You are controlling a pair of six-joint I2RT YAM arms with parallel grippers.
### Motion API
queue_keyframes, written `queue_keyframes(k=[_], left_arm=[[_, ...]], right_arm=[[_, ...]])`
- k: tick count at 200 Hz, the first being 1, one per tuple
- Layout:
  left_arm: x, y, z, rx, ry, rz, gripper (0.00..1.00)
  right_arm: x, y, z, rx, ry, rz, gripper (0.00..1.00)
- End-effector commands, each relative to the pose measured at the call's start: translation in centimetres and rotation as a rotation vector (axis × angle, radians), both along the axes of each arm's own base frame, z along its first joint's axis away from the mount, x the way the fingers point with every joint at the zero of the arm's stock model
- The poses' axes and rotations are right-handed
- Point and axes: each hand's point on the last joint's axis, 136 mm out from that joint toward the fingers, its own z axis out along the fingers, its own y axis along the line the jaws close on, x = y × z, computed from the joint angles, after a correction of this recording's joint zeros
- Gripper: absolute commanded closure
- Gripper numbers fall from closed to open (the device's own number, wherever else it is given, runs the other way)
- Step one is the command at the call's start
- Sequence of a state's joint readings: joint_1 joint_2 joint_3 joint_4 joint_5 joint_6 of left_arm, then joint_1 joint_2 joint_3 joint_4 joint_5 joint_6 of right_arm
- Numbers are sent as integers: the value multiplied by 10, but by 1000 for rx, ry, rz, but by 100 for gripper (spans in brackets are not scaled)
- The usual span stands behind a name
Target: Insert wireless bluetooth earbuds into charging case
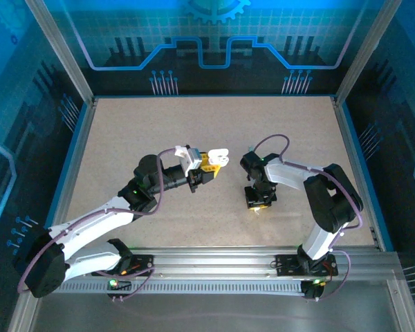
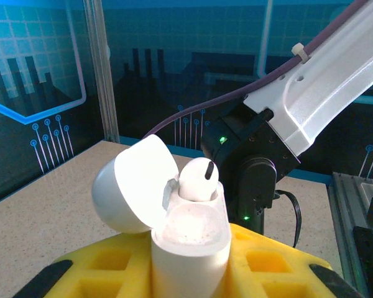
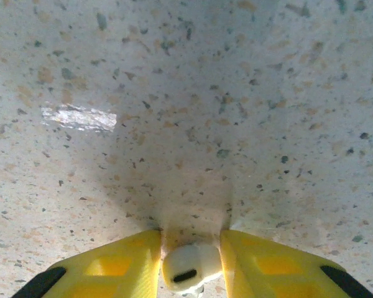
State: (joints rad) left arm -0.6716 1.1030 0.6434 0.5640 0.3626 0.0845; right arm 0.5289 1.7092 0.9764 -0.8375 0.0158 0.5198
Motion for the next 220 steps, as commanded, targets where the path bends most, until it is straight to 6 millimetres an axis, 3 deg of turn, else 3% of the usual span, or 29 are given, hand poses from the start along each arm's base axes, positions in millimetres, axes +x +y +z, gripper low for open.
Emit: queue_keyframes(k=[1, 56, 102, 134, 171, 193, 220], left_arm=[[-1, -1, 15, -25, -27, 2, 73], [0, -1, 15, -25, -26, 4, 73], [3, 0, 14, -23, -25, 22, 73], [19, 4, 6, -34, 1, 107, 73], [36, 5, -1, -90, 43, 184, 74], [41, 1, -2, -122, 38, 209, 74], [46, -7, -3, -133, 23, 232, 74]], right_arm=[[-21, -8, -8, -22, 80, -24, 67], [-19, -7, -6, -22, 71, -20, 73], [2, -1, 31, 38, -60, -32, 73], [34, 14, 94, 170, -280, -55, 72], [71, 33, 195, 391, -623, -94, 72], [82, 40, 254, 540, -823, -125, 72], [85, 48, 310, 700, -990, -137, 72]])
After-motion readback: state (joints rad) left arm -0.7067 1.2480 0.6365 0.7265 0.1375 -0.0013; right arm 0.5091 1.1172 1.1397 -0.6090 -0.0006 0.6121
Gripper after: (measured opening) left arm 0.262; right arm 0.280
